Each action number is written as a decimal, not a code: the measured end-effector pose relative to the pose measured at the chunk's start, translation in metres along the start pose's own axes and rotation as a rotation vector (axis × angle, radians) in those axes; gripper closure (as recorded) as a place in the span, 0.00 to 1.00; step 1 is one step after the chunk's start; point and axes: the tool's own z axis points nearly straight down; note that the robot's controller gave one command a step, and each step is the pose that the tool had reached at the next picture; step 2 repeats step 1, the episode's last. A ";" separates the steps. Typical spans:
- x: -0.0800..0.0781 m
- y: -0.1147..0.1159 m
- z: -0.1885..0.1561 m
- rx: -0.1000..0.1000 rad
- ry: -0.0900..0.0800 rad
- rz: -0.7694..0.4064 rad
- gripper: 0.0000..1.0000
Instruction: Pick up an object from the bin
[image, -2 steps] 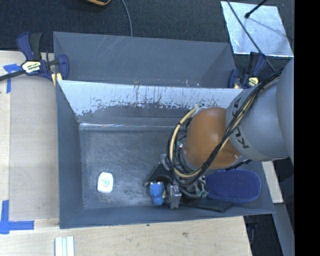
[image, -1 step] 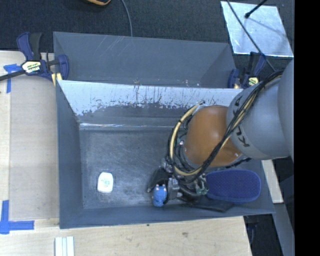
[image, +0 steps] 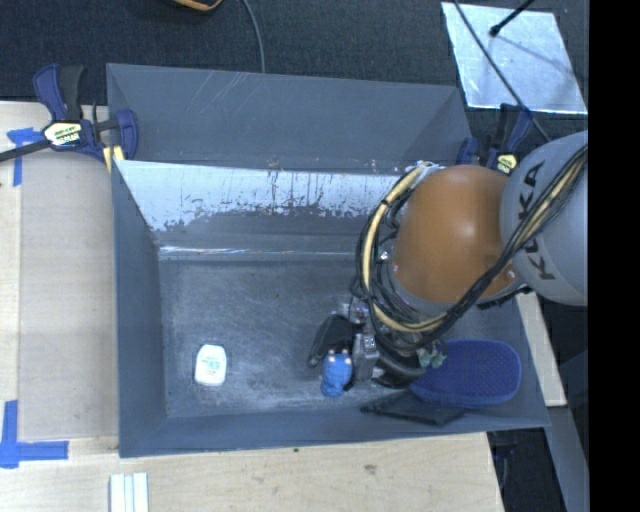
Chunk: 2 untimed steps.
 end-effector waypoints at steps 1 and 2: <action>-0.025 -0.007 -0.052 0.000 0.000 -0.010 1.00; -0.025 -0.007 -0.052 0.000 0.000 -0.010 1.00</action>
Offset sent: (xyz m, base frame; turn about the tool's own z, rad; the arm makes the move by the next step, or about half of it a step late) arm 0.0240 -0.0041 0.0510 -0.0115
